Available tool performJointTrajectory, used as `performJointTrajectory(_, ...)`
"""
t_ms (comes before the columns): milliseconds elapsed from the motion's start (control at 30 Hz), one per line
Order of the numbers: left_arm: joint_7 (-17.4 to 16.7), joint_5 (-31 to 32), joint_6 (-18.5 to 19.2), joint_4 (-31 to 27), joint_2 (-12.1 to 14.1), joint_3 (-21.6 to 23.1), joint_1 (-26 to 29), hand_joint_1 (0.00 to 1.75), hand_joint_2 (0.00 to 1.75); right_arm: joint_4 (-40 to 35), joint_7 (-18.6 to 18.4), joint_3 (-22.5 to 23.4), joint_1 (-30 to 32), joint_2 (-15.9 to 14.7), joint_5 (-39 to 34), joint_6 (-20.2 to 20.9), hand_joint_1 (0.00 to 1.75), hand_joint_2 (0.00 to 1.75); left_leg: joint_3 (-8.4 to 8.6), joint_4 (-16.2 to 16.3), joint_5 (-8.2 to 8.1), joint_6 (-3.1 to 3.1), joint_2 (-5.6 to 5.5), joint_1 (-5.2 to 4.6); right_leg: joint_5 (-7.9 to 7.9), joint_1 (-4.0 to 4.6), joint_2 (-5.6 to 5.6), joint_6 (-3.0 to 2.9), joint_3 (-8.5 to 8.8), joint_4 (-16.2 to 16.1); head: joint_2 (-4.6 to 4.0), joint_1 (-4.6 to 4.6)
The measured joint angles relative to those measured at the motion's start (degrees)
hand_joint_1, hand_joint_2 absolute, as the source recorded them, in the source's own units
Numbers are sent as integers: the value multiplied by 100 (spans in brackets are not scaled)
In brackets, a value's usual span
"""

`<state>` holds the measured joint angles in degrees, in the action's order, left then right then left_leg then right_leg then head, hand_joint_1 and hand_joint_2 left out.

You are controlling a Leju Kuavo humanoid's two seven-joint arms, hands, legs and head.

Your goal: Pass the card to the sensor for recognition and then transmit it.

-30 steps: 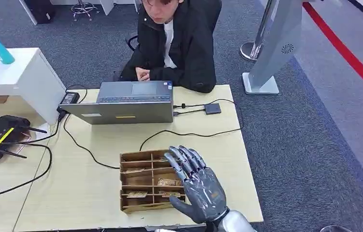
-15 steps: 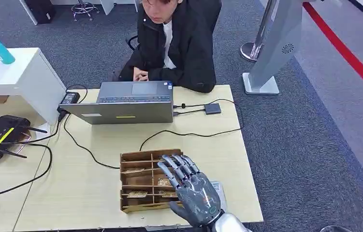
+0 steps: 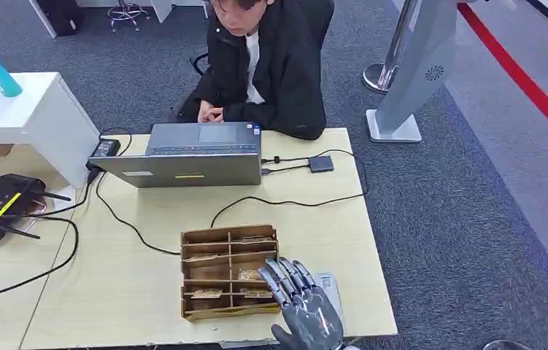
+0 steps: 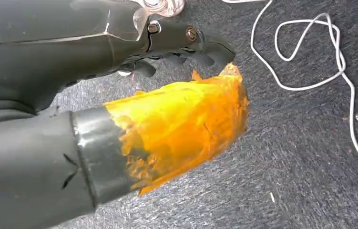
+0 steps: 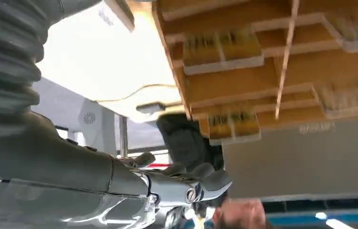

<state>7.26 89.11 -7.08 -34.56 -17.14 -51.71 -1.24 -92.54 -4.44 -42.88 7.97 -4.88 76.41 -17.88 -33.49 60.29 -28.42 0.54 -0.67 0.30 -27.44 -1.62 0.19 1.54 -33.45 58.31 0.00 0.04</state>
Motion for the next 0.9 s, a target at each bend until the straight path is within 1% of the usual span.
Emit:
performJointTrajectory(200,0,0,0,0,0,-7,3,0,0,234,-68,-153,-32,-127,-50,2,0,175,-1,0,0,0,0,0,0,0,0,0,0,0,0,0)
performJointTrajectory(433,0,0,0,0,0,-39,2,0,0,304,-83,-240,-70,-181,-61,2,0,175,-1,0,0,0,0,0,0,0,0,0,0,0,0,2)
performJointTrajectory(700,0,0,11,0,0,-77,2,0,0,277,94,-288,-163,-183,-157,13,0,175,-2,0,0,0,0,0,0,0,0,0,0,2,0,0)
performJointTrajectory(733,0,0,20,0,0,-76,1,0,0,240,188,-286,-192,-157,-131,204,0,175,-2,0,1,0,0,0,0,0,0,0,0,2,0,2)
performJointTrajectory(767,-2,0,33,0,0,-77,-1,0,0,179,353,-236,-241,-91,-50,576,0,175,-2,0,1,0,1,1,1,1,2,-1,-2,3,0,2)
performJointTrajectory(833,-13,0,50,0,0,-77,-20,0,0,37,792,-25,-342,172,159,1345,3,175,2,0,2,-2,3,1,2,1,4,-2,-3,3,0,-2)
performJointTrajectory(867,-13,0,61,0,0,-77,-31,0,0,-7,927,81,-377,283,230,1496,5,175,2,0,4,-1,1,1,2,1,1,-2,-2,3,0,0)
performJointTrajectory(900,-18,0,61,0,-2,-77,-34,0,0,-37,1006,169,-399,374,271,1556,9,175,2,0,4,-1,-1,1,2,1,-2,-2,-1,3,0,0)
